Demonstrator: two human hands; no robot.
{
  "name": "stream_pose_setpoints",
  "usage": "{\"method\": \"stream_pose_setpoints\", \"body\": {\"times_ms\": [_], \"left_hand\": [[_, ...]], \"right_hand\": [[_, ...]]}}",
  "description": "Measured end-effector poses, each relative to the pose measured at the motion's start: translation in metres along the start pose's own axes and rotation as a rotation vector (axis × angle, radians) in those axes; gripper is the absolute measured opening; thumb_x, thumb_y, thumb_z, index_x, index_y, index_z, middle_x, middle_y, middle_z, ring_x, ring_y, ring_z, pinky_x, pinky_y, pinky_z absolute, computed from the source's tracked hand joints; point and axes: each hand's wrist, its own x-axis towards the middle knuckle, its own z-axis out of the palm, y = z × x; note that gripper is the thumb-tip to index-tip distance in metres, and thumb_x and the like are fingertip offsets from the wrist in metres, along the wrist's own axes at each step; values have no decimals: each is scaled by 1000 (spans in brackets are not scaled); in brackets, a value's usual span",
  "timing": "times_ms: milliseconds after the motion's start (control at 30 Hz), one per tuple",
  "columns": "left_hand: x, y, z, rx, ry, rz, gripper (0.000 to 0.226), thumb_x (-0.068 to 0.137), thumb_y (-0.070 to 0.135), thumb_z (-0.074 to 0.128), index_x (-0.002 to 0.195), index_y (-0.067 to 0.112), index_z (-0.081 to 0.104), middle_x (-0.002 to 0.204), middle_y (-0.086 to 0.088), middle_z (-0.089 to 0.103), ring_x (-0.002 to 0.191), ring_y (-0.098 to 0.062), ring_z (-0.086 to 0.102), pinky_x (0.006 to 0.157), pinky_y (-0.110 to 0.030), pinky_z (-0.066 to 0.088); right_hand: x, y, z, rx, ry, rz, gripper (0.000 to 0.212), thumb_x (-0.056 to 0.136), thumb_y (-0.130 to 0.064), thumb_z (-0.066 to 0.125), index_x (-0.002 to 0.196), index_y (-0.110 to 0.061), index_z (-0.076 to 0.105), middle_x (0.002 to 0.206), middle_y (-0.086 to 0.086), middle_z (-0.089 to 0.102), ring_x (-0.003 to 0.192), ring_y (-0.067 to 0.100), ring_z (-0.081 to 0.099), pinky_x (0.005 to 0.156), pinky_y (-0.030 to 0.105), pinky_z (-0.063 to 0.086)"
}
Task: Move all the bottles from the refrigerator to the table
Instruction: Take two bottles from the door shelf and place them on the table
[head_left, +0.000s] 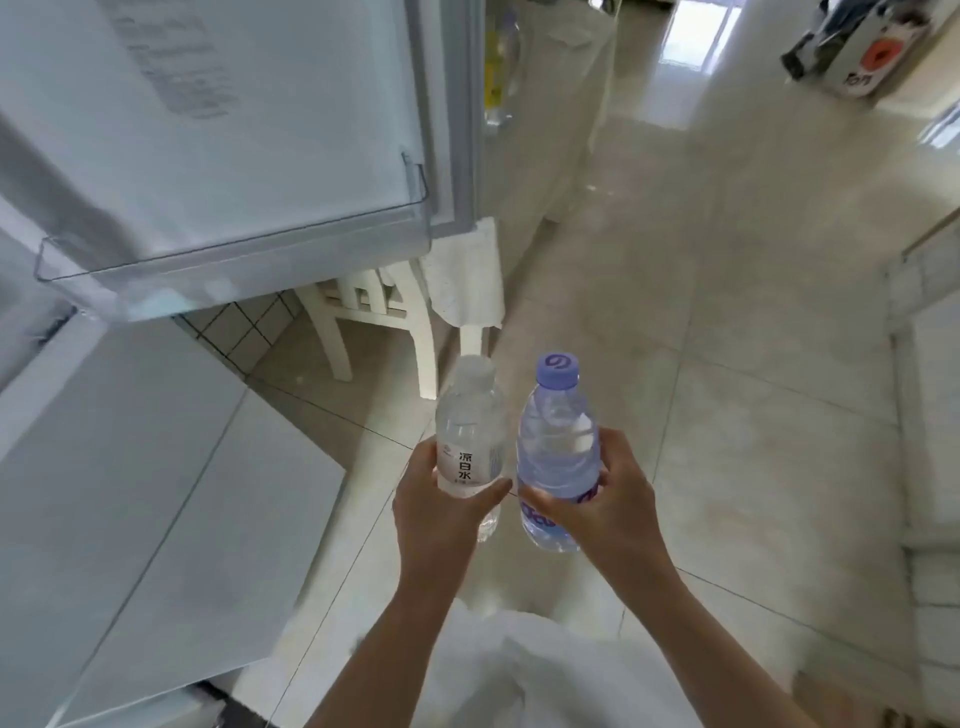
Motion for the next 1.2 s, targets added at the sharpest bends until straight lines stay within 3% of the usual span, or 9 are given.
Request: {"method": "stream_pose_setpoints", "body": {"times_ms": [67,267,367,500,633,800,967,1133,1200], "left_hand": [[0,4,35,22,-54,-20,53,55,14,92,95,32,61,83,21,70,77,2,66,69,-22,54],[22,22,98,101,-113,-26,56,55,17,92,101,24,61,89,17,69,83,-4,67,70,-23,55],[47,31,123,141,-132,-12,57,56,17,92,102,24,59,89,21,66,83,0,64,68,-19,53],[100,44,157,175,-134,-33,58,55,18,92,104,21,61,93,13,69,87,-11,67,73,-30,56],[167,70,194,190,-163,-8,57,56,20,91,102,25,59,87,20,65,86,-5,65,75,-31,55],[235,105,231,205,-195,9,56,55,19,92,101,20,59,87,11,68,83,-14,66,72,-30,52],[295,137,266,170,-182,14,48,56,18,91,92,16,59,80,9,66,72,-9,62,61,-16,45],[349,157,308,105,-107,-43,51,48,34,87,90,21,61,81,6,70,79,-19,67,73,-43,57],[365,166,324,75,-68,-63,50,48,33,87,90,22,62,83,6,70,81,-18,68,75,-45,57]], "right_hand": [[11,22,-30,-4,38,89,72,53,-30,92,113,-23,53,97,-10,67,87,10,66,77,22,53],[54,55,-80,37,125,268,67,55,-27,92,108,-27,51,91,-17,64,84,3,63,69,16,47],[86,59,-93,65,150,304,67,55,-26,92,109,-26,51,93,-15,64,86,6,64,74,21,50],[143,58,-99,85,142,315,67,56,-26,91,109,-28,50,94,-17,63,87,3,63,72,15,49],[219,51,-102,125,145,355,66,57,-22,91,107,-30,49,95,-17,63,86,1,63,70,15,48],[302,35,-115,137,176,382,68,56,-21,91,109,-30,48,94,-17,62,86,2,62,74,20,50],[370,27,-131,161,193,401,68,56,-23,91,110,-29,49,95,-15,62,86,5,63,75,25,51],[438,27,-155,174,150,376,66,58,-20,89,109,-29,51,96,-14,64,85,2,64,70,19,49],[466,29,-164,152,109,355,64,57,-21,90,108,-29,51,95,-14,64,85,2,64,71,20,49]]}}
